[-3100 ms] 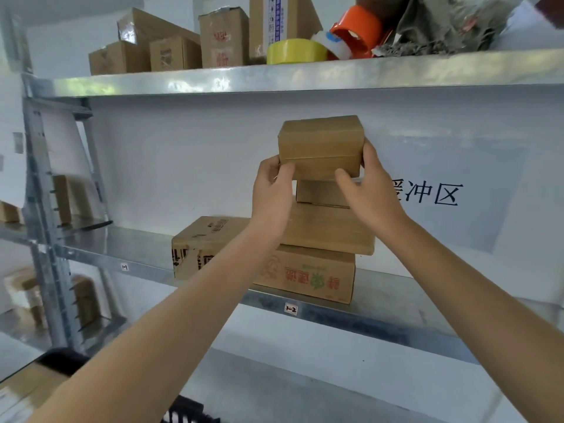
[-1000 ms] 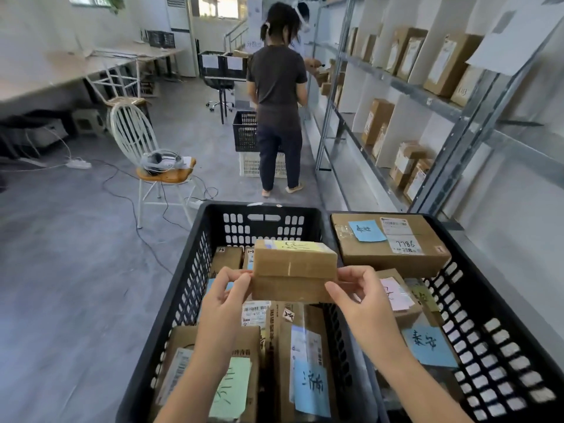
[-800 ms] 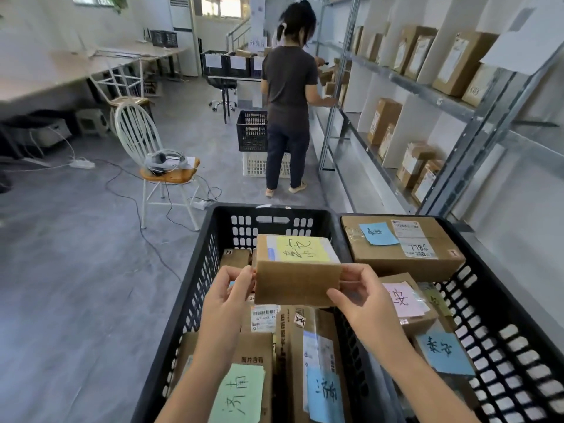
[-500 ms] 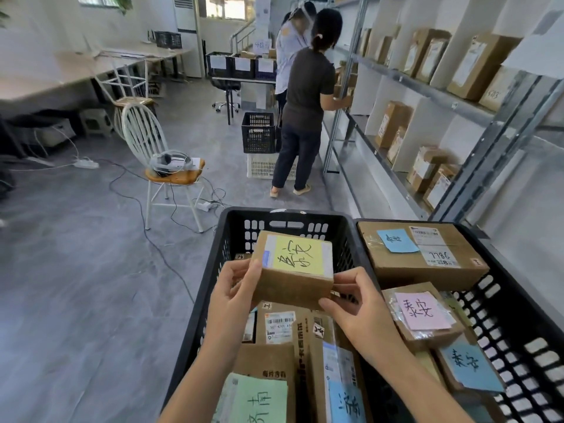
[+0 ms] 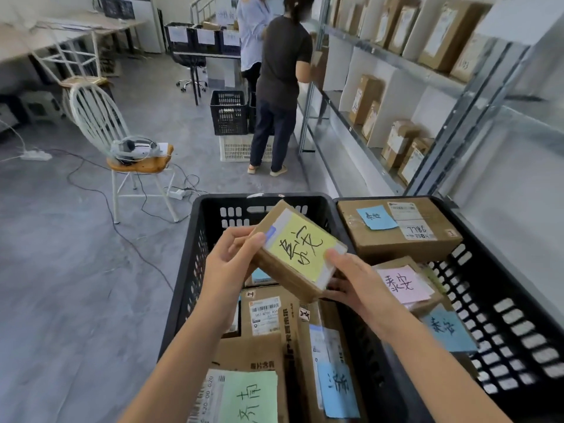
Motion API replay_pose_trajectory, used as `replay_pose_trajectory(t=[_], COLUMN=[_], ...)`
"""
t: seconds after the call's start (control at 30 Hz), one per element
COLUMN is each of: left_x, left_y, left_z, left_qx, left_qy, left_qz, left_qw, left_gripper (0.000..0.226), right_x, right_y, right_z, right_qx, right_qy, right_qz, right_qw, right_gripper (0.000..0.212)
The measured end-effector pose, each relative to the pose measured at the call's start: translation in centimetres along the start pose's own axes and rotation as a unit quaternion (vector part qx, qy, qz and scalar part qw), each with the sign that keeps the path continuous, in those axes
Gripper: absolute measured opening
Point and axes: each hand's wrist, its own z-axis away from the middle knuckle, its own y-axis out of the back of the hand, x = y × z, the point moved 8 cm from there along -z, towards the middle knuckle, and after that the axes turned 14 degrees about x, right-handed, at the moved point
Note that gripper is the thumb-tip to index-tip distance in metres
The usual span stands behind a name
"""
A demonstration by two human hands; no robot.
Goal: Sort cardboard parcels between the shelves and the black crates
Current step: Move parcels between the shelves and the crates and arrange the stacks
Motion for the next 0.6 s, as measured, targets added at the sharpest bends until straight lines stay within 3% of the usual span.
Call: replay_pose_trajectory(t=[0.27,0.47,0.6], left_x=[0.8,-0.1,-1.9], left_y=[-6.8,-14.5,-19.8], left_z=[-0.2,1.3,2.9], left_qx=[-0.064,-0.120,-0.167], left_qy=[0.004,-0.041,-0.058], left_qz=[-0.008,-0.081,-0.109], left_qw=[0.998,0.989,0.978], left_gripper=[0.026,0.020,0.026], right_x=[-2.2,-3.5,-3.8], right_y=[5.3,14.8,22.5], right_z=[0.3,0.4,0.6], right_qx=[-0.002,0.093,0.157], right_qy=[-0.010,0.017,0.038], right_qz=[-0.060,-0.049,-0.078], right_qw=[0.998,0.994,0.984], right_gripper=[0.055,0.054,0.036])
